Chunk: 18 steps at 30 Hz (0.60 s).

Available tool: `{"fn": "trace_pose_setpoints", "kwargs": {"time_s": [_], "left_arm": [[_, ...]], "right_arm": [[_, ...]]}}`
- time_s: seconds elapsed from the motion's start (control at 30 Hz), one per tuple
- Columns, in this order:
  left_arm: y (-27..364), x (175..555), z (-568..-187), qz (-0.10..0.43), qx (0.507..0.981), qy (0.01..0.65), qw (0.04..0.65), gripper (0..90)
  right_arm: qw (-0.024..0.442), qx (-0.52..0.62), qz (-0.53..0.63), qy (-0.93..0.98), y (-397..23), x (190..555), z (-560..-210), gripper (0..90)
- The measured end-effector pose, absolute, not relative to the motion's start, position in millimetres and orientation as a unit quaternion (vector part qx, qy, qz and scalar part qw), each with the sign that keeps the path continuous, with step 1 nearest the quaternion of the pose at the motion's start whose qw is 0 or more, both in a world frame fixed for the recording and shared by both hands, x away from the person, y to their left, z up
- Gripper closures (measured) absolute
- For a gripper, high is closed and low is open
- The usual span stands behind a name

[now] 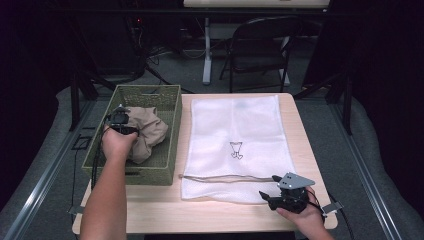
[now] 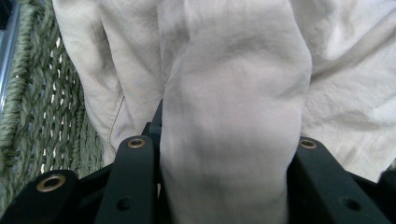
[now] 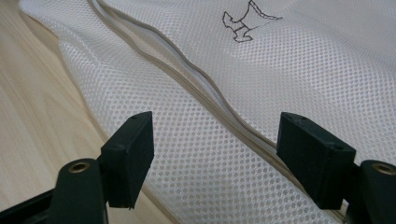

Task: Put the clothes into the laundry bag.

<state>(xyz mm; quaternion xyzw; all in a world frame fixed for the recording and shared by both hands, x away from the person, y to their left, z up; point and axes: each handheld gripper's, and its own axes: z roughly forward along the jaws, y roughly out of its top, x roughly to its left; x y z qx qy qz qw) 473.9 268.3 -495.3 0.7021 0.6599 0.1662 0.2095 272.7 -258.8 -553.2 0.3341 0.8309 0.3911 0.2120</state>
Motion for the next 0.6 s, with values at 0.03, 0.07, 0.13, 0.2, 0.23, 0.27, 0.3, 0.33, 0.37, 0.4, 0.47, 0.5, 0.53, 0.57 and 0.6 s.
{"fn": "trace_pose_setpoints", "kwargs": {"time_s": [0.03, 0.07, 0.13, 0.2, 0.23, 0.27, 0.3, 0.33, 0.37, 0.4, 0.47, 0.5, 0.53, 0.57, 0.6], "left_arm": [[269, 473, -494, 0.166, 0.701, 0.66, 0.212, 60.1], [269, 473, -493, 0.172, 0.698, 0.661, 0.217, 60.1], [271, 471, -491, 0.171, 0.698, 0.66, 0.218, 60.1], [273, 470, -489, 0.176, 0.693, 0.662, 0.223, 60.1], [275, 469, -487, 0.174, 0.693, 0.663, 0.224, 60.1], [276, 468, -486, 0.175, 0.692, 0.664, 0.224, 60.1], [278, 467, -485, 0.176, 0.69, 0.665, 0.226, 60.1], [279, 466, -483, 0.178, 0.689, 0.665, 0.227, 60.1], [280, 466, -482, 0.181, 0.691, 0.663, 0.224, 60.1], [280, 465, -480, 0.183, 0.694, 0.661, 0.22, 60.1], [281, 463, -475, 0.186, 0.696, 0.657, 0.223, 60.2], [281, 462, -472, 0.185, 0.695, 0.656, 0.229, 60.1], [281, 461, -470, 0.187, 0.695, 0.655, 0.231, 60.1], [281, 460, -468, 0.187, 0.697, 0.653, 0.231, 60.1], [281, 460, -465, 0.189, 0.7, 0.649, 0.23, 60.1]], "right_arm": [[0.212, 0.335, 0.391, 0.831, -259, 273, -553, 26.9], [0.212, 0.335, 0.391, 0.831, -259, 273, -553, 26.9], [0.213, 0.334, 0.391, 0.831, -259, 273, -553, 26.9], [0.213, 0.333, 0.392, 0.831, -259, 273, -553, 26.9], [0.213, 0.333, 0.392, 0.831, -259, 273, -553, 27.2], [0.213, 0.333, 0.392, 0.831, -259, 273, -553, 27.6], [0.213, 0.332, 0.392, 0.831, -259, 273, -553, 27.7], [0.214, 0.333, 0.392, 0.831, -258, 273, -553, 27.9], [0.214, 0.332, 0.392, 0.831, -258, 273, -553, 28.2], [0.213, 0.332, 0.392, 0.831, -258, 272, -553, 28.2], [0.214, 0.332, 0.391, 0.831, -258, 272, -553, 28.2], [0.214, 0.332, 0.392, 0.831, -258, 272, -553, 28.2], [0.215, 0.332, 0.393, 0.83, -258, 272, -553, 28.2], [0.214, 0.332, 0.393, 0.83, -258, 272, -553, 28.2], [0.214, 0.332, 0.394, 0.83, -258, 272, -553, 28.2]]}}
